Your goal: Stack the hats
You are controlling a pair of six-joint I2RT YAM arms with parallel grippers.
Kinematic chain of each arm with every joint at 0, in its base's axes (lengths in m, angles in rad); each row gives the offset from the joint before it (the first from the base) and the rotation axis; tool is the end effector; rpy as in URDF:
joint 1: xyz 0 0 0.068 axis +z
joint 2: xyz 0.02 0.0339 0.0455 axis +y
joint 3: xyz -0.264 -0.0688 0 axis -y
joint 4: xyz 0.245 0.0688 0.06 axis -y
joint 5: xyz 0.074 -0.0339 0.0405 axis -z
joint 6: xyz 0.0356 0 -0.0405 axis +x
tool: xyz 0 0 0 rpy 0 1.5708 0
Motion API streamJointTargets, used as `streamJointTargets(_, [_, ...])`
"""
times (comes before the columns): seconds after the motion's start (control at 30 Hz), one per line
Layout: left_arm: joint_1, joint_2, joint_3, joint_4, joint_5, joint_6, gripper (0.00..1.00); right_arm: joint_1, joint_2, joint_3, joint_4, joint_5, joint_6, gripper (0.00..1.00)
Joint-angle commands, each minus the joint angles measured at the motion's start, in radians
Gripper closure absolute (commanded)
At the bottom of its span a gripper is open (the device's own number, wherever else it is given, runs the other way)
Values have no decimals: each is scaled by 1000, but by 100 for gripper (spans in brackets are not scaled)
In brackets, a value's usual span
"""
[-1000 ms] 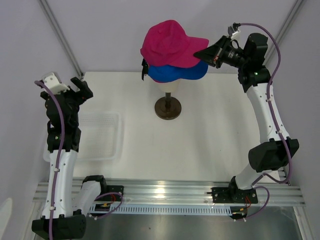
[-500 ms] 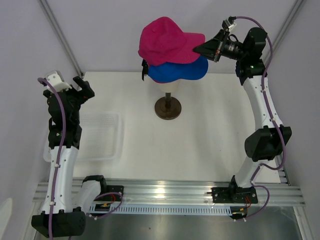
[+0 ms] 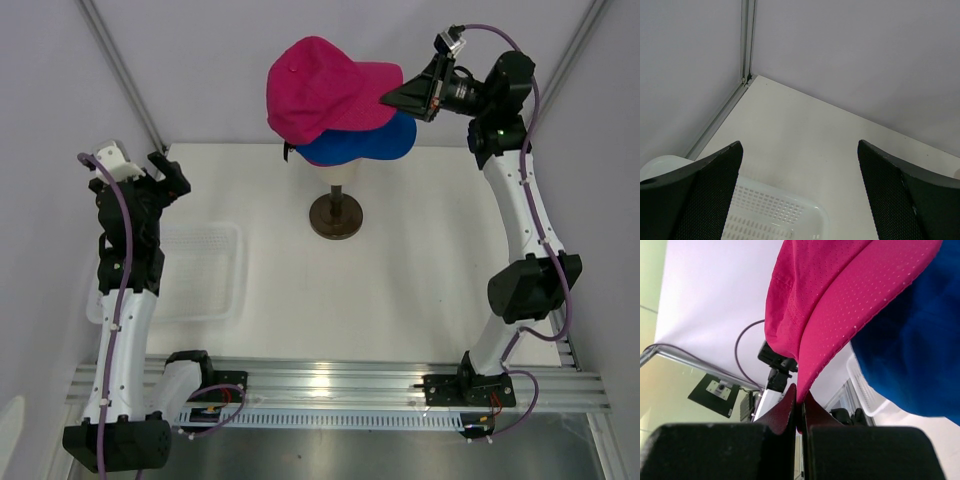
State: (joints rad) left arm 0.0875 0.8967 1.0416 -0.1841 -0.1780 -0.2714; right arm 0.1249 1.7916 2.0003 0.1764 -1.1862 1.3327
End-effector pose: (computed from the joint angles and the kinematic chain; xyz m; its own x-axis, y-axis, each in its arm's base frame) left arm 0.1966 0.0236 0.4102 0.0327 -0.2620 -0.9645 -0.2631 0.9287 -0.2612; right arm 0.3789 0.0808 0.5134 -0.7858 0.2688 -0.5570 -0.5743 0.0171 0.8185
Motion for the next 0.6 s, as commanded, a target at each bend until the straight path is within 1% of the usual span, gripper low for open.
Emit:
streamJointTargets(0.0, [4,-1,17,38,18,-5,2,-10,-28,18,-207,-7,-176,100])
streamJointTargets(0.07, [4,4,17,40,20,-5,2,-18,-15,3,-218,-9,-182,100])
streamJointTargets(0.23, [4,5,20,41,18,1,2,-44,29,23,-241,-12,-214,100])
streamJointTargets(0.37, [4,7,21,41,9,6,2,-60,78,83,-245,-36,-211,100])
streamJointTargets(0.4, [4,8,21,43,8,6,2,-64,90,119,-252,-41,-213,100])
streamJointTargets(0.5, [4,11,21,43,8,1,2,-79,130,173,-316,-43,-240,100])
streamJointTargets(0.57, [4,16,21,46,6,-3,2,-87,146,209,-399,-39,-298,100])
